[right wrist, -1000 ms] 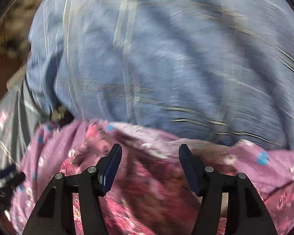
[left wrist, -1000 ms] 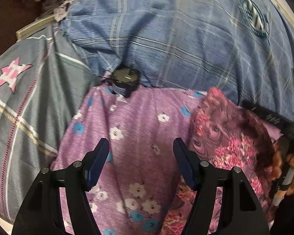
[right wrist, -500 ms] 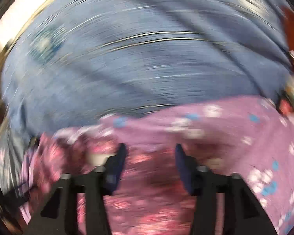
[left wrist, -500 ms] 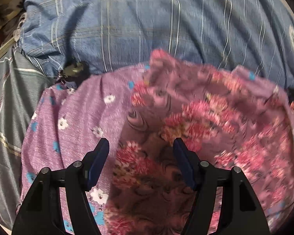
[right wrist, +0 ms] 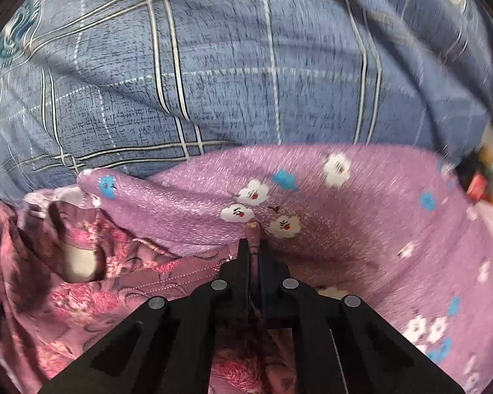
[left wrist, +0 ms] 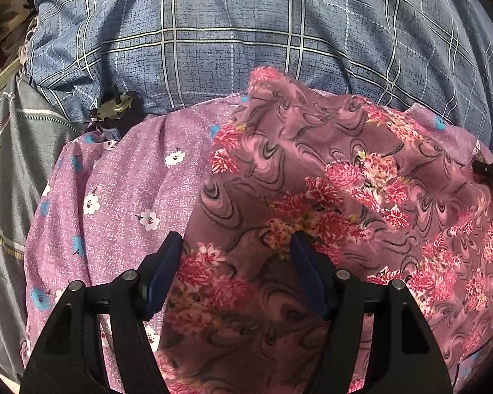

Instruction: Fold small clothes

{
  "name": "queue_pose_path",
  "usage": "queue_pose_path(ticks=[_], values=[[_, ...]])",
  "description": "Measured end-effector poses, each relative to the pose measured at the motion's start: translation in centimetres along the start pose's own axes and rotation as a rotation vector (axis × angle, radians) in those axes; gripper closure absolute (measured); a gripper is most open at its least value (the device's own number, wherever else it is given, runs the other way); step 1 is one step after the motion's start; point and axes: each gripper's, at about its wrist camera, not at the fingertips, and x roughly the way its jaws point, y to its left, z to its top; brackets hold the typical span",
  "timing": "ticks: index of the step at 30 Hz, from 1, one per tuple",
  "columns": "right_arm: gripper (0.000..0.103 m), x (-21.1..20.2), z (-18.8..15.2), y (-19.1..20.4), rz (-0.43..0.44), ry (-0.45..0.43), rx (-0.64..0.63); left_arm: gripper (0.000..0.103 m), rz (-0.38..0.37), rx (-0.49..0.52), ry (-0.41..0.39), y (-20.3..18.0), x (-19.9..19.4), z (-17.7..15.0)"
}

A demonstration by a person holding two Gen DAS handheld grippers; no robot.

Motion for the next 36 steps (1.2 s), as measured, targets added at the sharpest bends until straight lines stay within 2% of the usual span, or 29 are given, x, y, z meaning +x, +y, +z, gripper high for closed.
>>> queue_pose_path(ticks=[4, 6, 7, 10, 12, 14, 16, 18, 22, 25, 32, 33, 36], values=[[0.099, -4.3, 0.2, -2.6, -0.014, -0.188, 0.130, 0.035, -0.003, -0.002, -0.001, 0.0, -0.1, 0.0], [0.099, -4.4, 0.4, -4.4, -0.013, -0.192, 0.211, 0.035, -0.001, 0.001, -0.002, 0.0, 0.1, 0.0], [0.099, -3.5, 0.4, -5.1, -0.011, -0.167, 0.231, 0.035, 0.000, 0.002, -0.002, -0.1, 0.1, -0.1], [0.080, -1.5, -0.1, -6.3, -0.061, -0.101, 0.301, 0.036, 0.001, 0.001, 0.000, -0.2, 0.0, -0.1], [0.059, -1.1, -0.8, -7.1, 0.016, -0.077, 0.388, 0.036, -0.003, -0.002, 0.002, -0.1, -0.2, -0.2], [0.056, -2.3, -1.5, -7.6, 0.042, -0.119, 0.445, 0.036, -0.003, -0.006, -0.001, 0.0, -0.5, -0.2], [0.054, -4.7, -2.4, -7.4, 0.030, -0.195, 0.422, 0.036, 0.007, -0.005, -0.024, 0.0, -1.2, -0.2], [0.055, -7.2, -3.6, -6.4, 0.068, -0.239, 0.362, 0.036, 0.011, 0.014, -0.055, -0.4, -2.2, -0.3], [0.066, -9.8, -6.5, -3.1, 0.187, -0.177, 0.244, 0.036, -0.021, 0.066, -0.069, -1.8, -3.0, -1.2], [0.073, -11.1, -9.9, 1.2, 0.241, -0.143, 0.149, 0.036, -0.013, 0.110, -0.060, -2.8, -3.0, -2.2], [0.075, -10.1, -14.0, 6.3, 0.265, -0.046, 0.033, 0.033, 0.078, 0.220, -0.040, -4.2, -2.3, -4.7], [0.074, -9.6, -14.2, 6.4, 0.264, -0.019, 0.035, 0.030, 0.094, 0.238, -0.040, -4.1, -2.2, -5.2], [0.072, -7.4, -15.9, 7.2, 0.243, 0.134, 0.018, 0.028, 0.111, 0.283, -0.043, -3.9, -2.0, -6.3]])
